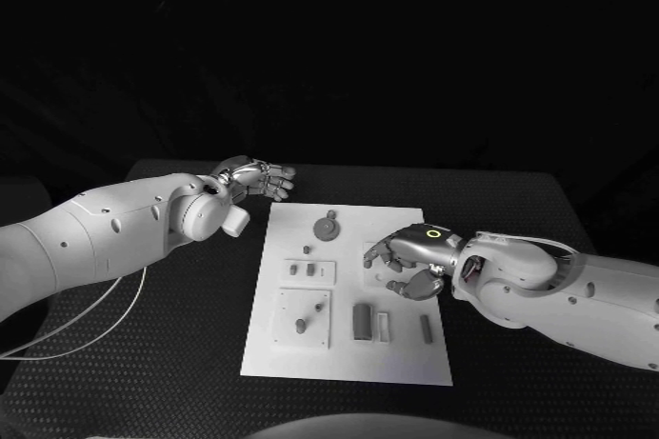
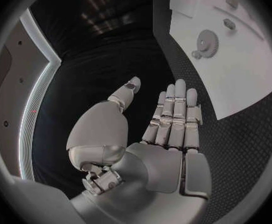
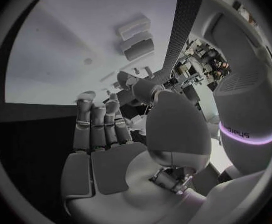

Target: Assemble the parts on the task board

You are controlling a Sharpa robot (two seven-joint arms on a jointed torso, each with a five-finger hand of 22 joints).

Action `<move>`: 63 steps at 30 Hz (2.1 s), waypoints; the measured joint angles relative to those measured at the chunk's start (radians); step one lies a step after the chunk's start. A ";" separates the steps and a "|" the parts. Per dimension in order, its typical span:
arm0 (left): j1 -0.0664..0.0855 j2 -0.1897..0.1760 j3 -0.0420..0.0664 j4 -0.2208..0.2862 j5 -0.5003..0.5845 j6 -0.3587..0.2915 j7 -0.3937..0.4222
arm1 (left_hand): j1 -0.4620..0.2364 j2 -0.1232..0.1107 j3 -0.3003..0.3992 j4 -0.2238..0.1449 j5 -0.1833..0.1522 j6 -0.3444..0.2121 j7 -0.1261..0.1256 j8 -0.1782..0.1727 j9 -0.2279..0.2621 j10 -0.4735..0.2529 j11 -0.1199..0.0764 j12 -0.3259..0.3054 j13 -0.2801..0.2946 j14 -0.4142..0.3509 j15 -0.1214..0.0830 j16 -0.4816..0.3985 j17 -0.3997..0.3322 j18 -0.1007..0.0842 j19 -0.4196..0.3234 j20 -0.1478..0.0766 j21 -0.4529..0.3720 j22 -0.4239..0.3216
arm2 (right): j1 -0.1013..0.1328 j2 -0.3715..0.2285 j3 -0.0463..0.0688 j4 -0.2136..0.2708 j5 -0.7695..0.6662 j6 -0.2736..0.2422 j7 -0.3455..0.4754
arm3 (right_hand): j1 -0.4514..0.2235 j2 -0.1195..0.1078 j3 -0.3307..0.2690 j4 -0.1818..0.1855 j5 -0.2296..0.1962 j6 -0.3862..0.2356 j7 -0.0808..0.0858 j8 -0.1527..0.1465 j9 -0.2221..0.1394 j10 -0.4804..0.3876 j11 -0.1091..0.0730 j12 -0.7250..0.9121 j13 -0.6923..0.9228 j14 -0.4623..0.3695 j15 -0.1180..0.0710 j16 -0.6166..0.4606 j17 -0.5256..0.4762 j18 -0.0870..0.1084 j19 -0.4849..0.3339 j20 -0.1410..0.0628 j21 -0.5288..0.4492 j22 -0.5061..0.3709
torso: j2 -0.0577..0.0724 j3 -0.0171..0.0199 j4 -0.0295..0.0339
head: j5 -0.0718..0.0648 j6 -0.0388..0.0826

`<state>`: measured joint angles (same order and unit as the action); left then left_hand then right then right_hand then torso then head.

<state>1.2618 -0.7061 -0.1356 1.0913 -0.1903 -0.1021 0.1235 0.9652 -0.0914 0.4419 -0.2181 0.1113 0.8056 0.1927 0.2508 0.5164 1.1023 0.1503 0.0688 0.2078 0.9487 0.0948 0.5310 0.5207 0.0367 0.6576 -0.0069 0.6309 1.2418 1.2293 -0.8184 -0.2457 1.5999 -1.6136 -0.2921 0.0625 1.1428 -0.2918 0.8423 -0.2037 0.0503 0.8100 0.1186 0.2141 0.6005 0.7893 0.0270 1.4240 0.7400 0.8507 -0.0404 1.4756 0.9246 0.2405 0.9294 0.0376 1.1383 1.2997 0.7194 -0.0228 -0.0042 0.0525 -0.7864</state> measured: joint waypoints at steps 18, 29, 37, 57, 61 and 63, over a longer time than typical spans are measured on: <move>0.000 -0.004 0.000 0.001 0.000 -0.001 0.001 | 0.000 0.000 0.000 0.000 -0.004 -0.004 -0.004 0.000 0.000 0.000 0.000 0.000 0.000 0.000 0.000 -0.004 0.003 0.000 0.000 0.000 -0.004 0.001 | 0.007 -0.127 -0.001 0.067 0.412 0.227 -0.407 | -0.339 0.108 -0.428 0.186 0.175 0.158 -0.009 0.104 0.101 0.084 -0.025 -0.026 -0.052 0.059 -0.050 -0.019 -0.051 -0.009 0.026 -0.053 -0.020 -0.039 | 0.001 0.0017 -0.0003 | -0.015 0.005; 0.000 -0.005 0.000 0.003 -0.001 -0.001 0.001 | 0.000 0.000 0.000 0.000 -0.004 -0.004 -0.004 0.000 0.000 0.000 0.000 0.000 -0.001 0.000 0.000 -0.004 0.003 0.000 0.000 0.000 -0.004 0.002 | 0.006 -0.152 -0.001 0.091 0.468 0.277 -0.513 | -0.290 0.211 -0.543 0.079 0.187 0.252 -0.052 0.104 0.112 0.169 -0.063 -0.004 -0.038 0.125 -0.078 0.004 -0.059 -0.009 0.055 -0.073 0.003 -0.038 | 0.001 -0.0001 0.0010 | -0.029 0.005; 0.000 -0.007 0.000 0.006 -0.002 -0.001 0.001 | 0.000 0.000 0.000 0.000 -0.004 -0.004 -0.004 0.000 0.000 0.000 0.000 0.000 -0.001 0.000 0.000 -0.004 0.004 0.000 0.000 0.000 -0.004 0.002 | -0.020 -0.149 -0.002 0.101 0.460 0.292 -0.547 | -0.291 0.220 -0.545 0.051 0.205 0.277 -0.057 0.089 0.104 0.197 -0.073 -0.004 -0.034 0.141 -0.077 0.002 -0.062 -0.007 0.064 -0.068 0.006 -0.039 | 0.000 -0.0012 0.0014 | -0.034 0.004; 0.000 -0.012 -0.001 0.012 -0.003 -0.001 0.001 | 0.000 0.000 0.000 0.000 -0.004 -0.004 -0.004 0.000 0.000 0.000 0.000 0.000 -0.001 0.004 -0.004 -0.004 0.006 0.000 0.000 0.000 -0.004 0.002 | -0.075 -0.112 0.000 0.073 0.399 0.297 -0.586 | -0.295 0.224 -0.547 0.028 0.225 0.276 -0.051 0.063 0.087 0.205 -0.066 -0.015 -0.028 0.146 -0.076 -0.006 -0.063 0.001 0.067 -0.065 0.008 -0.043 | 0.001 -0.0008 0.0029 | -0.039 0.000; 0.000 -0.012 -0.001 0.012 -0.003 -0.001 0.001 | 0.000 0.000 0.000 0.000 -0.004 -0.004 -0.004 0.000 -0.001 0.000 0.000 0.000 -0.002 0.004 -0.004 -0.004 0.007 0.000 0.000 0.000 -0.004 0.003 | -0.080 -0.106 0.003 0.069 0.387 0.296 -0.587 | -0.295 0.224 -0.544 0.026 0.225 0.280 -0.053 0.063 0.087 0.210 -0.064 -0.015 -0.027 0.146 -0.076 -0.006 -0.063 0.001 0.067 -0.065 0.008 -0.043 | 0.001 -0.0001 0.0029 | -0.037 -0.001; 0.000 -0.013 -0.001 0.012 -0.003 0.000 0.001 | 0.000 0.000 0.000 0.000 -0.004 -0.004 -0.004 0.000 -0.001 0.000 0.000 0.000 -0.002 0.004 -0.004 -0.004 0.007 0.000 0.000 0.000 -0.004 0.003 | -0.082 -0.104 0.004 0.068 0.379 0.296 -0.587 | -0.295 0.224 -0.544 0.026 0.229 0.280 -0.052 0.063 0.089 0.210 -0.064 -0.015 -0.026 0.146 -0.076 -0.006 -0.063 0.001 0.067 -0.065 0.008 -0.043 | 0.001 -0.0002 0.0029 | -0.036 -0.003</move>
<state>1.2618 -0.7192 -0.1362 1.1035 -0.1932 -0.1026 0.1240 0.9652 -0.0914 0.4419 -0.2181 0.1075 0.8020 0.1892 0.2508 0.5159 1.1024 0.1502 0.0688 0.2063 0.9524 0.0911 0.5271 0.5278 0.0366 0.6576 -0.0069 0.6269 1.2450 1.1474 -0.9224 -0.2412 1.6679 -1.2346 0.0041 -0.5250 0.8478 -0.0680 0.2985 -0.1781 0.2796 1.0898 0.0666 0.2768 0.6897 0.9995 -0.0374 1.4094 0.7140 0.9969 -0.1161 1.4697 0.8621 0.2417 0.9966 -0.0270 1.1461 1.2563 0.7206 -0.0230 -0.0013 0.0162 -0.7891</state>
